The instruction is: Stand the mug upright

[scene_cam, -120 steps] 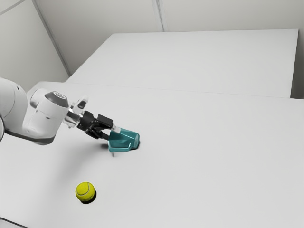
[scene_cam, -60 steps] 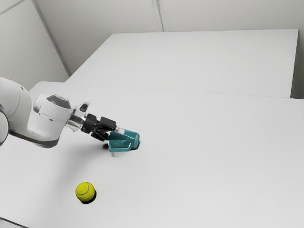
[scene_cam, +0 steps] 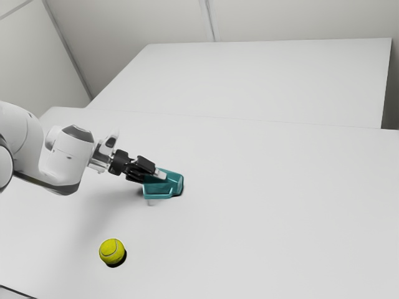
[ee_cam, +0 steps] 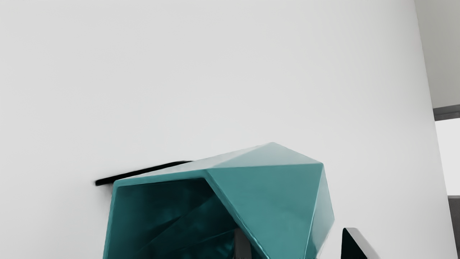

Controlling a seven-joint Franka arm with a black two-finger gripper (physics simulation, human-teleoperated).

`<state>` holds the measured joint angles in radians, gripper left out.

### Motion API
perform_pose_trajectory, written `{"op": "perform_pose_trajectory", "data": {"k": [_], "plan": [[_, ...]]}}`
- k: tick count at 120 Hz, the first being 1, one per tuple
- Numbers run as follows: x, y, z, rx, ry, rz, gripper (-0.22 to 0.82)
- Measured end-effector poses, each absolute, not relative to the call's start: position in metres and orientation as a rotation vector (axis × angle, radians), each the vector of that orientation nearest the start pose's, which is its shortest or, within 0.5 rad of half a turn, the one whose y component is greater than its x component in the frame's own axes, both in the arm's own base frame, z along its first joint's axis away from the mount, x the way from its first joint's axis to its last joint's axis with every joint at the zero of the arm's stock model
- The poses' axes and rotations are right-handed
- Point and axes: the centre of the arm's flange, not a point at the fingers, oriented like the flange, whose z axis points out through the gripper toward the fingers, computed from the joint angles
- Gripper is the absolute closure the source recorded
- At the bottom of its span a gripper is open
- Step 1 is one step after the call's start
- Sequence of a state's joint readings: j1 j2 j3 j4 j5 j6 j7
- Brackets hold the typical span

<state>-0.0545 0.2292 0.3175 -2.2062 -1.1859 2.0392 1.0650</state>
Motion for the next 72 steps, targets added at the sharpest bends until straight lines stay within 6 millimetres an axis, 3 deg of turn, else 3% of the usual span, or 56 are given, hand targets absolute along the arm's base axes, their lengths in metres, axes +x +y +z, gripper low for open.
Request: {"op": "perform_pose_trajectory", "data": {"k": [51, 72], "plan": [[0.531, 0.081, 0.286, 2.254, -0.067, 0.381, 0.69], [0.543, 0.067, 0.322, 2.247, -0.154, 0.449, 0.76]]}}
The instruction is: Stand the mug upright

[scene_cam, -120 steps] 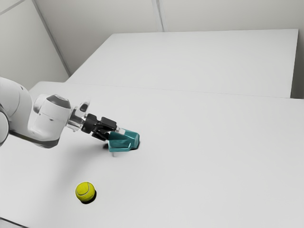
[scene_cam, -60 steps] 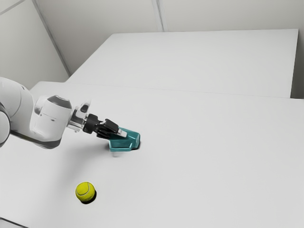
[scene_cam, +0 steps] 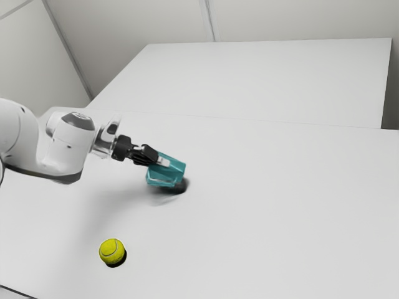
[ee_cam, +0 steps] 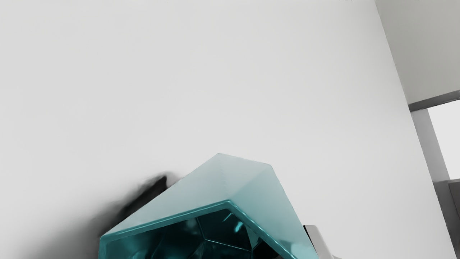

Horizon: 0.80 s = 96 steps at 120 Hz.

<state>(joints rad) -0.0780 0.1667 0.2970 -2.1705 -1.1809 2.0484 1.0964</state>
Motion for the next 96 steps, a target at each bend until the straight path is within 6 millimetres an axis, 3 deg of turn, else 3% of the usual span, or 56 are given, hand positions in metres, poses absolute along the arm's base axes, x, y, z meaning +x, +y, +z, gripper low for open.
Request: {"op": "perform_pose_trajectory", "data": {"k": [24, 38, 47, 68, 96], "plan": [[0.552, 0.046, 0.376, 2.363, -0.393, 0.462, 0.76], [0.569, 0.03, 0.412, 2.538, -0.676, 0.413, 0.76], [0.578, 0.019, 0.423, 2.646, -0.851, 0.353, 0.76], [0.588, 0.009, 0.405, 2.817, -1.061, 0.193, 0.76], [0.594, 0.001, 0.383, 2.921, -1.127, 0.108, 0.76]]}}
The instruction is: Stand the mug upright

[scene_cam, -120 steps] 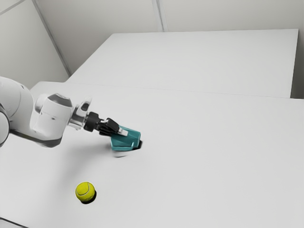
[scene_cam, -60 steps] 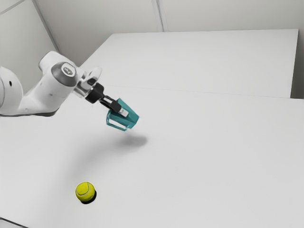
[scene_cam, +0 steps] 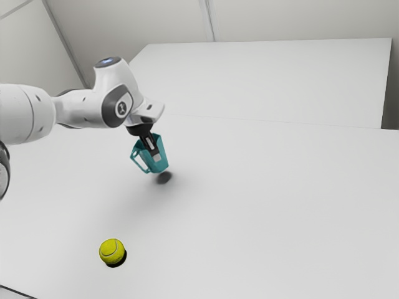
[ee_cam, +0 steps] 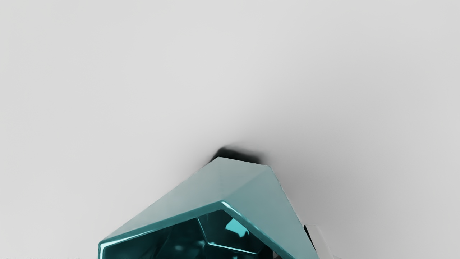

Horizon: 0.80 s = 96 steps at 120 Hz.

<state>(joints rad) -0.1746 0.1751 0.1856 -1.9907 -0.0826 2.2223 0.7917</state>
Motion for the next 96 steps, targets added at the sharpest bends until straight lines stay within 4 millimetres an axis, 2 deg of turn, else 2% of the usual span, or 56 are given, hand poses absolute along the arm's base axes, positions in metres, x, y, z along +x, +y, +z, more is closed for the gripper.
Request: {"op": "perform_pose_trajectory", "data": {"k": [18, 36, 59, 73, 96], "plan": [[0.588, -0.004, 0.369, -2.935, 1.101, -0.077, 0.76], [0.551, -0.006, 0.373, -2.929, 1.08, -0.07, 0.76], [0.519, -0.01, 0.351, -2.907, 1.071, -0.041, 0.76], [0.513, -0.012, 0.345, -2.898, 1.057, -0.055, 0.76], [0.515, -0.015, 0.345, -2.882, 1.038, -0.086, 0.76]]}}
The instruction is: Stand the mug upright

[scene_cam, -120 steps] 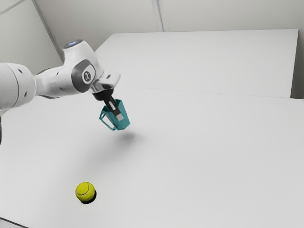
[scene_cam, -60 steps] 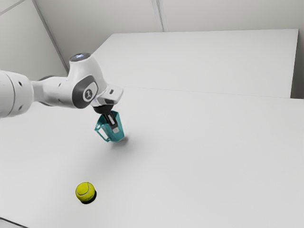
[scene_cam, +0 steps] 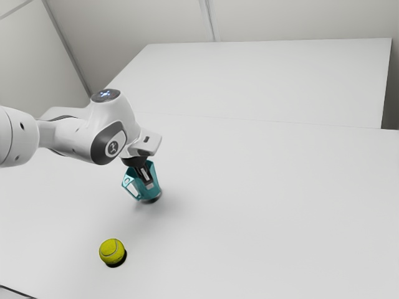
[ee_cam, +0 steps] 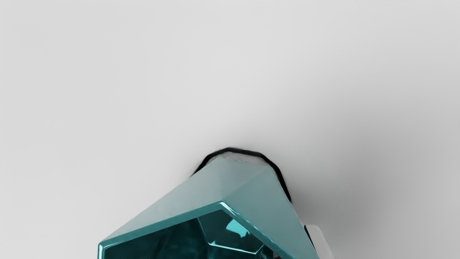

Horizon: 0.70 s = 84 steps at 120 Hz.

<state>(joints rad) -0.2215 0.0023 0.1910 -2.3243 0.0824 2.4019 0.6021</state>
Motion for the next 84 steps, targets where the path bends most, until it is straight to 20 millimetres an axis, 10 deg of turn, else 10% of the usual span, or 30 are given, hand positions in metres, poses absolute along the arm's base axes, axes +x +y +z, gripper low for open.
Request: {"op": "perform_pose_trajectory", "data": {"k": [84], "plan": [[0.516, -0.028, 0.353, -2.894, 0.992, -0.128, 0.24]]}}
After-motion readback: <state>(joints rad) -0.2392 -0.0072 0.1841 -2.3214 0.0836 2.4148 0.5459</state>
